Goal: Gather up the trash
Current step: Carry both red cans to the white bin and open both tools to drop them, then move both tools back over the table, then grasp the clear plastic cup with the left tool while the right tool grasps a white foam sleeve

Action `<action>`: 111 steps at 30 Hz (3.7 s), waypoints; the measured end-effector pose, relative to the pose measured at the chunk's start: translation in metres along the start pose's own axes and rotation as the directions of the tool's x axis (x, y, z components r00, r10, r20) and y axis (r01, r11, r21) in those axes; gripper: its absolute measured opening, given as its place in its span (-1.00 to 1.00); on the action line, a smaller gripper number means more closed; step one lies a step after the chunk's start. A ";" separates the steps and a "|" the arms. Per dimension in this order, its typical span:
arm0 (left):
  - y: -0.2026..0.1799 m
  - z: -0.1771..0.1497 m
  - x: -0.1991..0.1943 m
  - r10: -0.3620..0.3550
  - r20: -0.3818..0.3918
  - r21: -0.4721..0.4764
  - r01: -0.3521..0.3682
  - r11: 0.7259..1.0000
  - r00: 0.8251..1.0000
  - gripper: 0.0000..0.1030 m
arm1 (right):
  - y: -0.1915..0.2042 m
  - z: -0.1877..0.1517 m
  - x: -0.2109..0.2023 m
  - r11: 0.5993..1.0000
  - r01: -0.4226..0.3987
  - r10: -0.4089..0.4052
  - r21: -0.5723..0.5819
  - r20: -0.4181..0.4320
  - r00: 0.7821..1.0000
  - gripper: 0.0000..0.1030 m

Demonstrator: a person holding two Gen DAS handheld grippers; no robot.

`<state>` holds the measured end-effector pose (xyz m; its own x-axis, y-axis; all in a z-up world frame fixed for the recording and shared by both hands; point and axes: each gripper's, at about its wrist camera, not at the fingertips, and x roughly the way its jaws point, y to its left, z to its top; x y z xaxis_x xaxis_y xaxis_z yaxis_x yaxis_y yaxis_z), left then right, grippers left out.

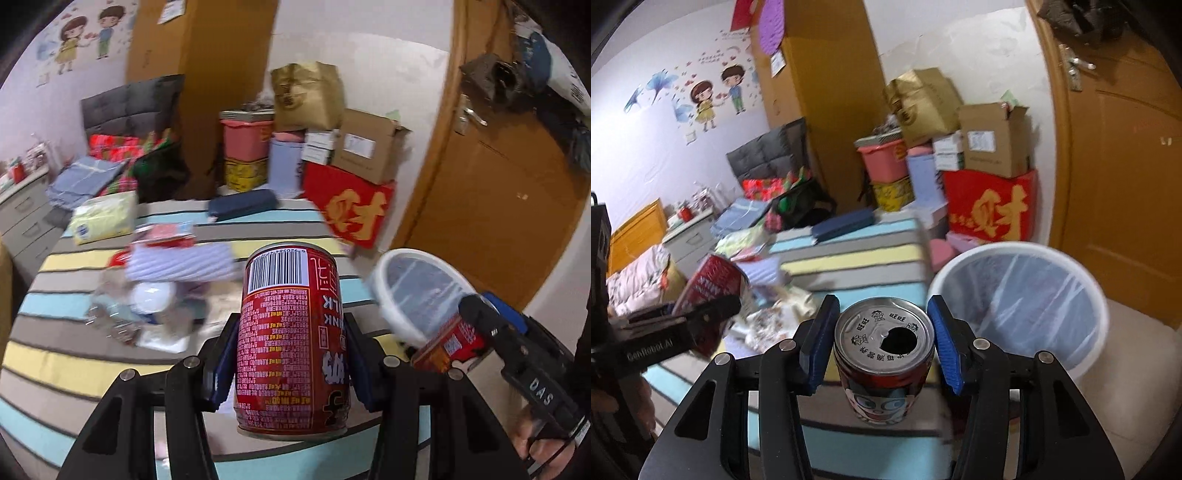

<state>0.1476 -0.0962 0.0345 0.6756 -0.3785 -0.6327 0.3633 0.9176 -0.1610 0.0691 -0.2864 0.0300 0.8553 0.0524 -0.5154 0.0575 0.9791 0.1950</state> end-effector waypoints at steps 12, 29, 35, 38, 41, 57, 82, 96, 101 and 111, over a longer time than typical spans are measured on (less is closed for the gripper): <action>-0.097 0.022 0.053 -0.149 -0.076 0.109 0.156 0.982 0.986 0.02 | -0.060 0.021 0.002 0.989 0.140 -0.141 0.037 0.014 0.990 -0.01; -0.157 0.014 0.150 -0.172 -0.232 0.168 0.214 0.962 0.957 0.02 | -0.116 0.012 0.042 0.971 0.221 -0.209 0.087 -0.128 0.970 -0.01; -0.157 0.019 0.149 -0.177 -0.213 0.167 0.215 0.962 0.961 0.38 | -0.128 0.012 0.045 0.966 0.222 -0.202 0.131 -0.150 0.968 0.00; -0.154 0.020 0.146 -0.170 -0.203 0.162 0.205 0.965 0.964 0.38 | -0.130 0.011 0.043 0.961 0.242 -0.222 0.137 -0.145 0.964 0.09; -0.151 0.019 0.137 -0.157 -0.188 0.170 0.189 0.967 0.970 0.38 | -0.128 0.010 0.040 0.960 0.242 -0.222 0.140 -0.142 0.965 0.09; -0.102 0.013 0.076 -0.107 -0.096 0.107 0.118 0.987 0.990 0.38 | -0.091 0.006 0.019 0.974 0.197 -0.190 0.111 -0.068 0.979 0.09; 0.019 -0.033 -0.022 0.079 0.009 -0.033 -0.079 0.996 0.997 0.38 | 0.003 -0.013 0.022 1.000 0.003 -0.004 -0.027 -0.051 0.999 0.09; 0.087 -0.079 -0.046 0.141 -0.038 -0.079 -0.144 0.986 0.989 0.40 | 0.053 -0.038 0.041 0.980 -0.146 0.125 -0.134 -0.157 0.980 0.11; 0.101 -0.094 -0.047 0.138 -0.061 -0.091 -0.143 0.986 0.989 0.40 | 0.068 -0.045 0.046 0.966 -0.201 0.168 -0.163 -0.197 0.966 0.12; 0.110 -0.111 -0.029 0.091 -0.121 -0.088 -0.102 0.991 0.988 0.41 | 0.097 -0.056 0.058 0.930 -0.294 0.228 -0.223 -0.278 0.933 0.12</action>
<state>0.0964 0.0291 -0.0486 0.6228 -0.2763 -0.7319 0.2350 0.9584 -0.1617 0.0959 -0.1773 -0.0274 0.6678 0.3267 -0.6688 -0.3122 0.9386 0.1467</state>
